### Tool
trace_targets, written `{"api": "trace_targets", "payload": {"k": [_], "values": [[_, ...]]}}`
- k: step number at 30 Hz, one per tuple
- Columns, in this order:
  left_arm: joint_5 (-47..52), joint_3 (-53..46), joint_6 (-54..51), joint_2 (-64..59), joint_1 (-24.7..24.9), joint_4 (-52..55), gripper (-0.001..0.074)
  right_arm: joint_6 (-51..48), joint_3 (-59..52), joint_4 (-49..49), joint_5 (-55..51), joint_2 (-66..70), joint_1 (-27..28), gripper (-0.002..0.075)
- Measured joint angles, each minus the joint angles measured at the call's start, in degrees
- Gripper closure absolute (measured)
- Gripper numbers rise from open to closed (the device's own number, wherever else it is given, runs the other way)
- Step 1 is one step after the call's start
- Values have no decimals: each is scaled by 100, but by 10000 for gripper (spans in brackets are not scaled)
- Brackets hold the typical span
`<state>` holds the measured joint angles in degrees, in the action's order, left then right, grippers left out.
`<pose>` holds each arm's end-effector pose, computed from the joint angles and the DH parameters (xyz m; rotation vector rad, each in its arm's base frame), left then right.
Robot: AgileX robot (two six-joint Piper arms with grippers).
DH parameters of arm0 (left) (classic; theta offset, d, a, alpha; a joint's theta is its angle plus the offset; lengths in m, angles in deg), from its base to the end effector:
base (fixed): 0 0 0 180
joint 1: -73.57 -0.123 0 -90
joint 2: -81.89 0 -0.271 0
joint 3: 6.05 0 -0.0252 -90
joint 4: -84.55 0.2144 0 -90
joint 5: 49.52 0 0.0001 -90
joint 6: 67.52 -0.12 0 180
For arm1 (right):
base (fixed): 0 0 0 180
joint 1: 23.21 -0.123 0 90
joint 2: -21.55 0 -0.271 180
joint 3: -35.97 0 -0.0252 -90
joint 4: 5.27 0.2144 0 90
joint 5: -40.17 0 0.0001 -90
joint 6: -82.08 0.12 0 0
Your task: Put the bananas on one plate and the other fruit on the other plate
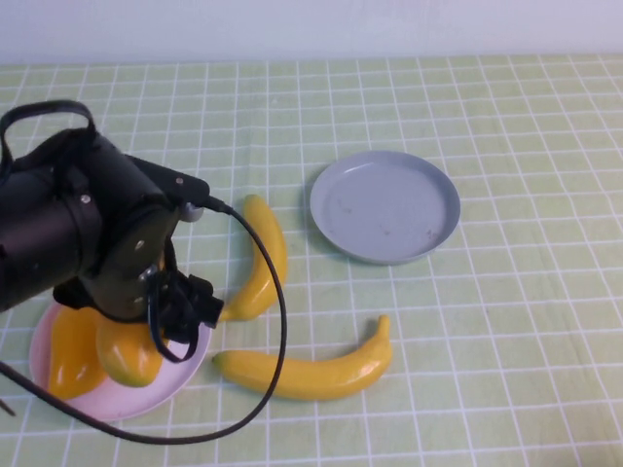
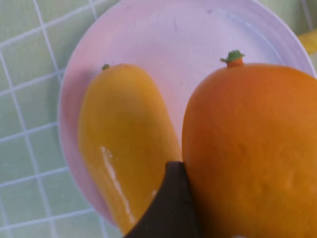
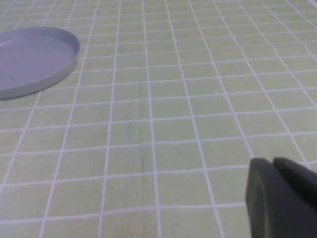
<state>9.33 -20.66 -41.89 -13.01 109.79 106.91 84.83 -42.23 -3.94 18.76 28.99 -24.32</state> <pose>0.2331 -0.1223 0.2349 0.4891 2.7313 0.2811 0.0578 0.0021 0.1642 0.0411 1.8684 0.0694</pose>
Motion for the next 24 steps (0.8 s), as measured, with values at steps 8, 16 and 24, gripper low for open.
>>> {"api": "trace_targets", "payload": {"k": [8, 16, 24], "values": [[-1129, -313, 497, -138, -222, -103, 163, 0, 0, 0, 0, 0, 0, 743], [-1143, -313, 637, -631, -443, 17, 163, 0, 0, 0, 0, 0, 0, 743], [-1143, -313, 193, -893, -558, -34, 161, 0, 0, 0, 0, 0, 0, 743]]}}
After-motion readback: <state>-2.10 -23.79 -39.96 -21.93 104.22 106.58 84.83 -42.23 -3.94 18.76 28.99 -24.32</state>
